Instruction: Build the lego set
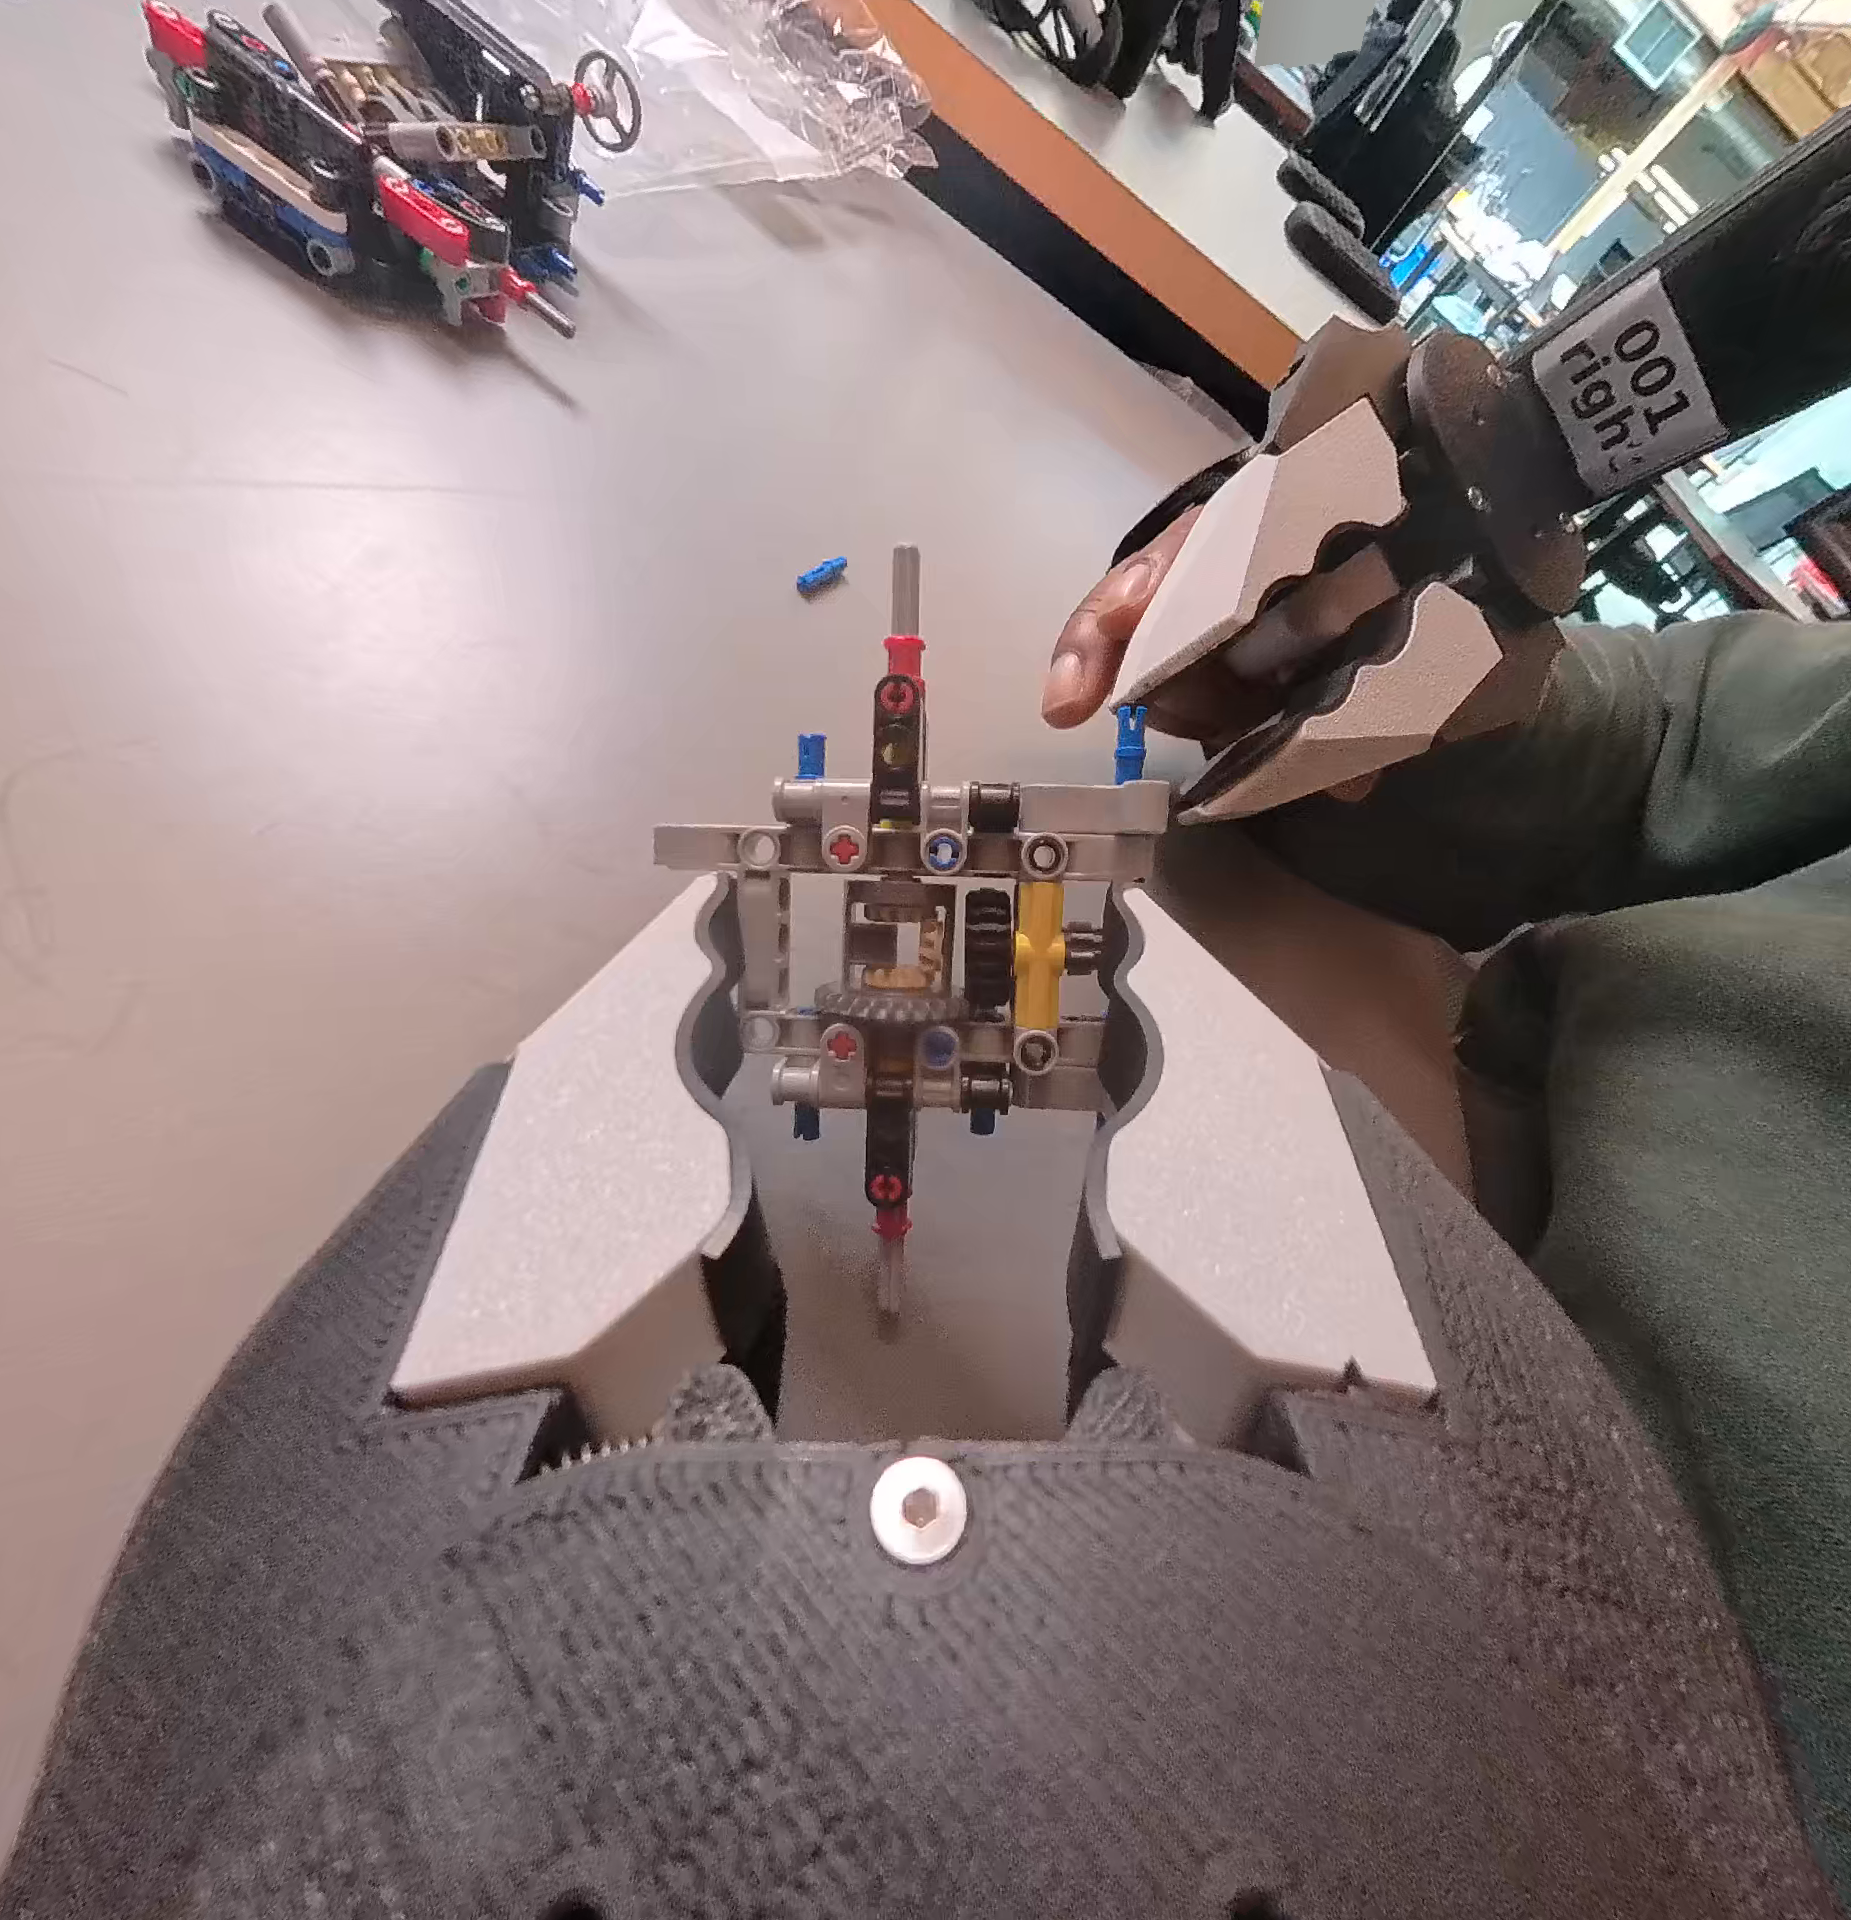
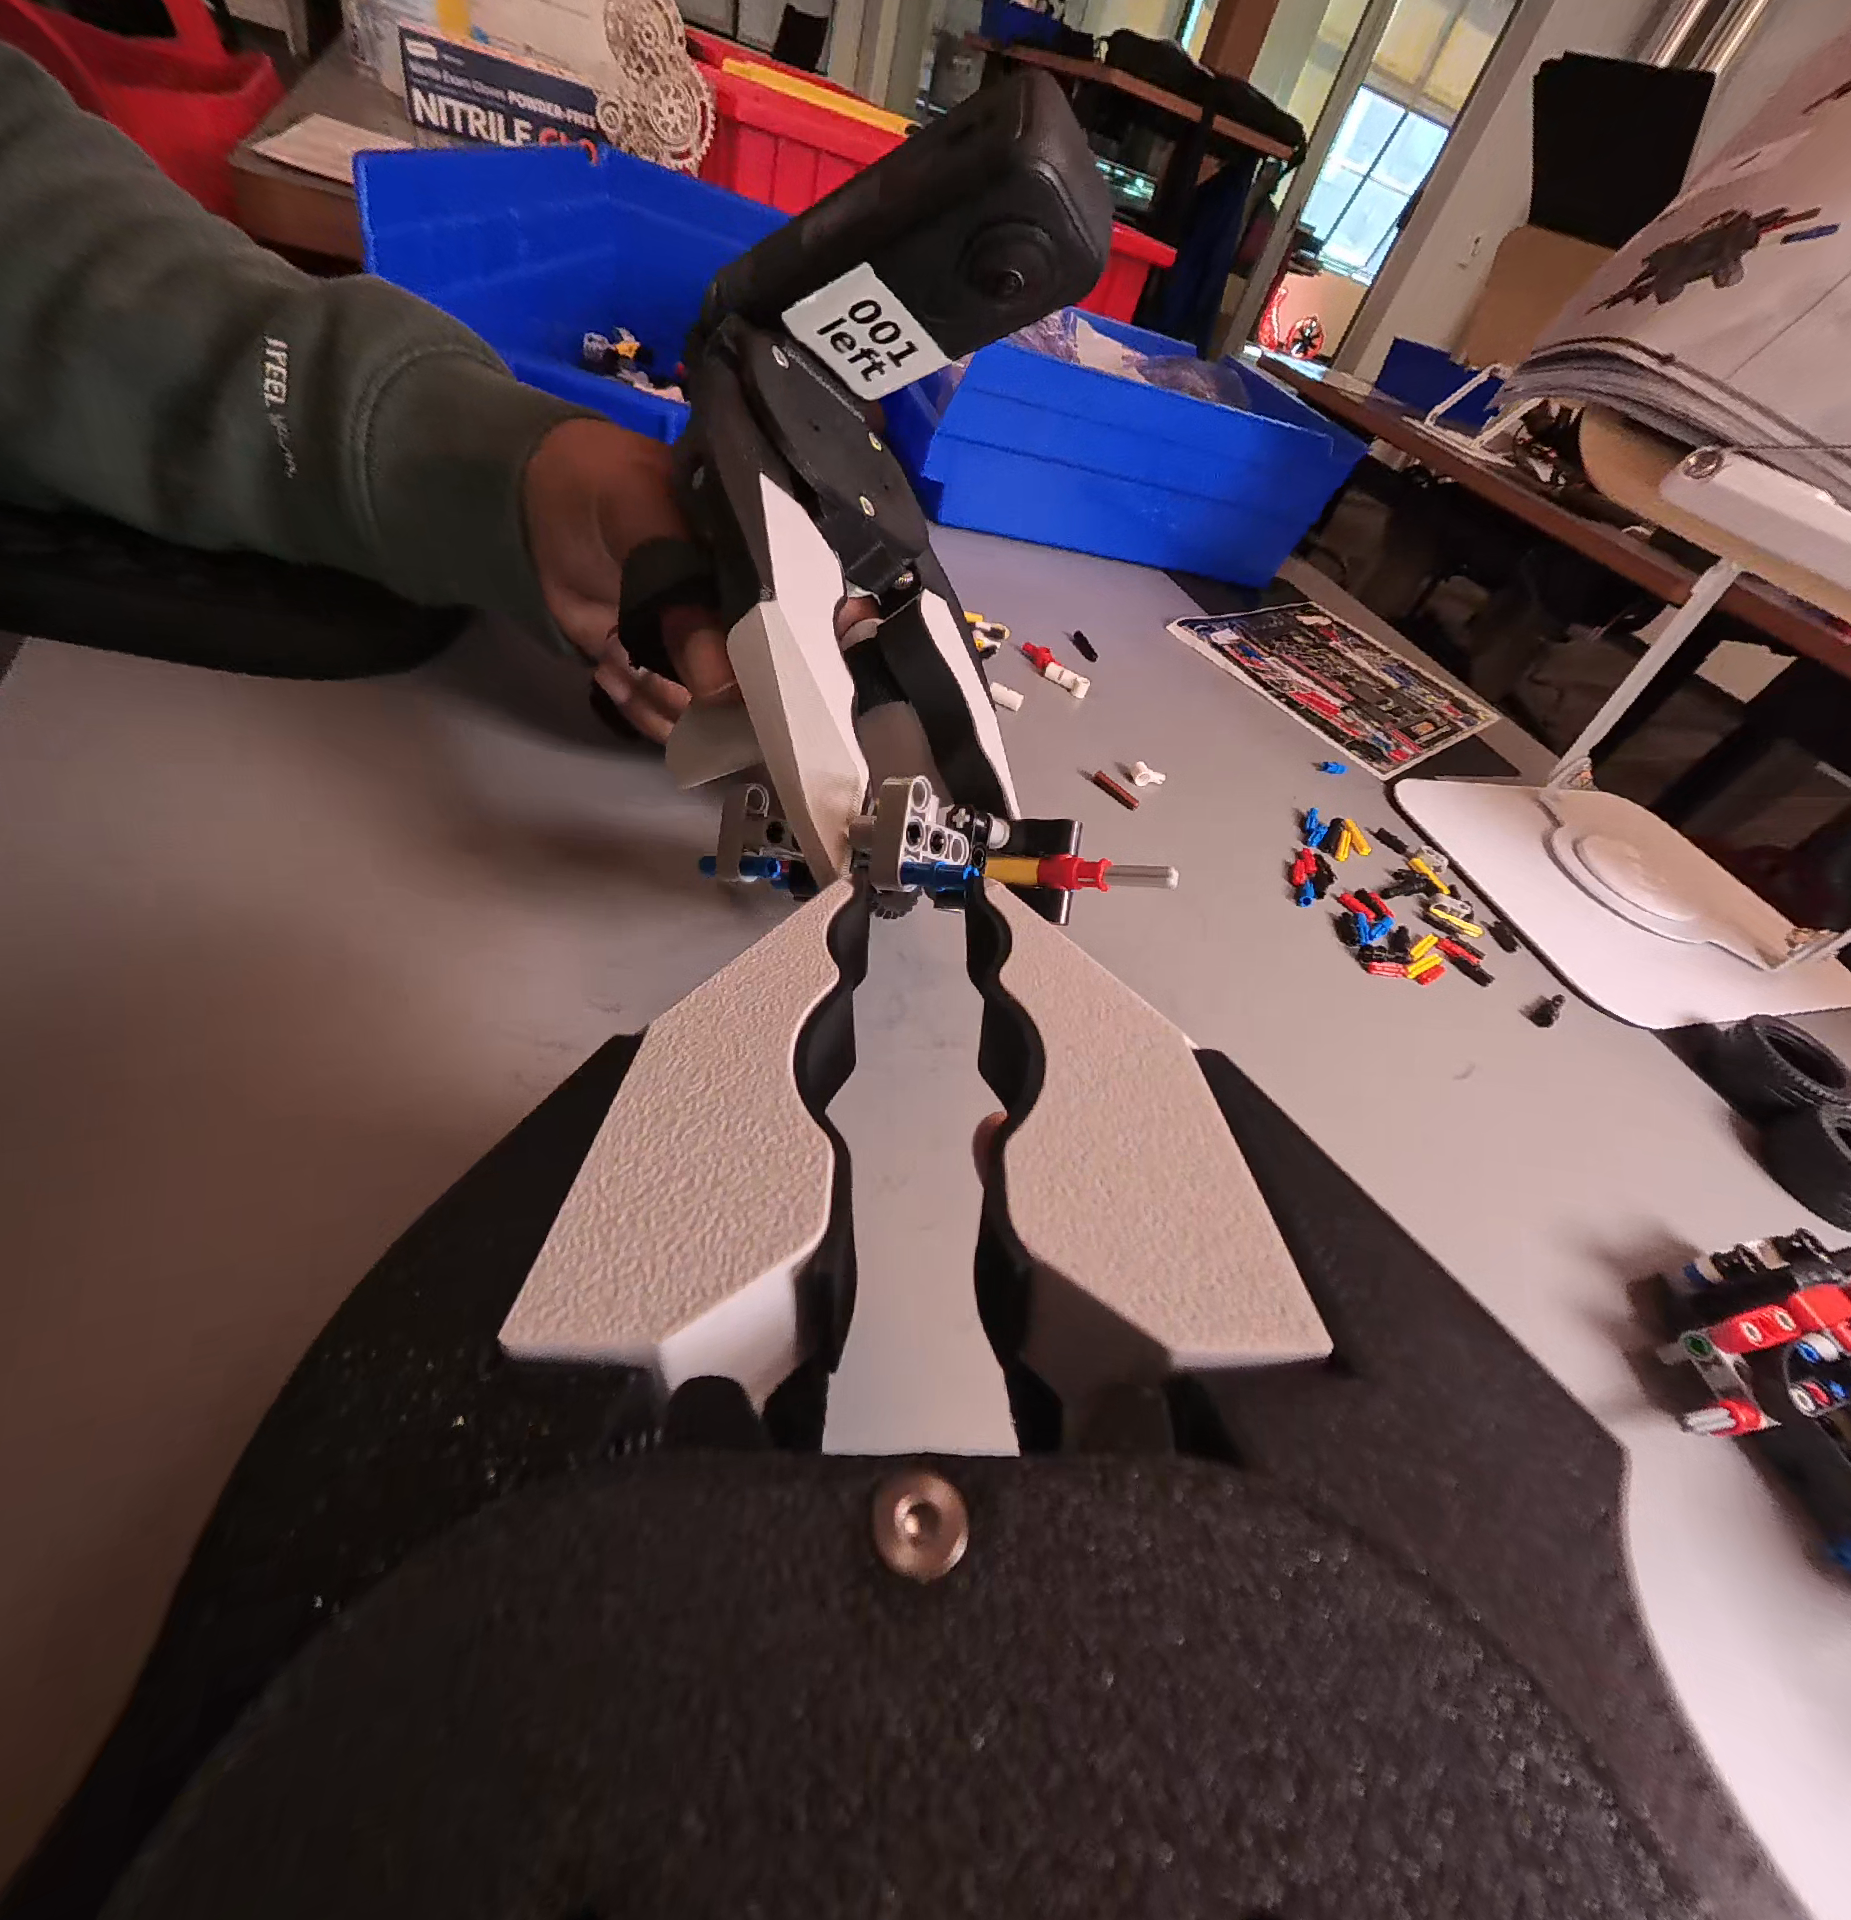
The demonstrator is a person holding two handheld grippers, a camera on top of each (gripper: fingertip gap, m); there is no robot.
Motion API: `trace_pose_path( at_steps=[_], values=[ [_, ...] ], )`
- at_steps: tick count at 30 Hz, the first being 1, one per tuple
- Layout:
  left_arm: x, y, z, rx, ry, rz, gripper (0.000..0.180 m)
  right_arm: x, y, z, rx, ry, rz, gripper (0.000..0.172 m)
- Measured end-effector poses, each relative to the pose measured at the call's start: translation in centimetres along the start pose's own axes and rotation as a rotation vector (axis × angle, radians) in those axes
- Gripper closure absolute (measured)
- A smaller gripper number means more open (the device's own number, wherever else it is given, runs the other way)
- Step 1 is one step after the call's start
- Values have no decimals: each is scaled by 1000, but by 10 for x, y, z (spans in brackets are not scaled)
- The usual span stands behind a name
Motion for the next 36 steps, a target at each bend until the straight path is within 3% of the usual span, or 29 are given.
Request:
trace_pose_path(
  at_steps=[6,13,18,31,36],
  values=[
    [-2,10,-1,48,11,14,112,10,6,1,36,-42,-35,151],
    [1,17,-3,64,2,63,113,13,15,0,102,-27,43,152],
    [3,18,-3,73,-15,51,113,12,18,-2,123,-2,71,160],
    [3,20,-3,100,-22,13,113,17,21,-5,142,-20,90,158],
    [2,17,-3,107,-11,-38,112,13,13,-1,58,-73,-37,159]
  ],
)
Point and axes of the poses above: each gripper's, where its closed fingertips meet, z back along the fingers, y out of its underside, x = y × z across the jaws, the point moved 2 cm from there along z, back along the fingers, and after that the axes turned 11 degrees about -x, right-handed, at the moved point
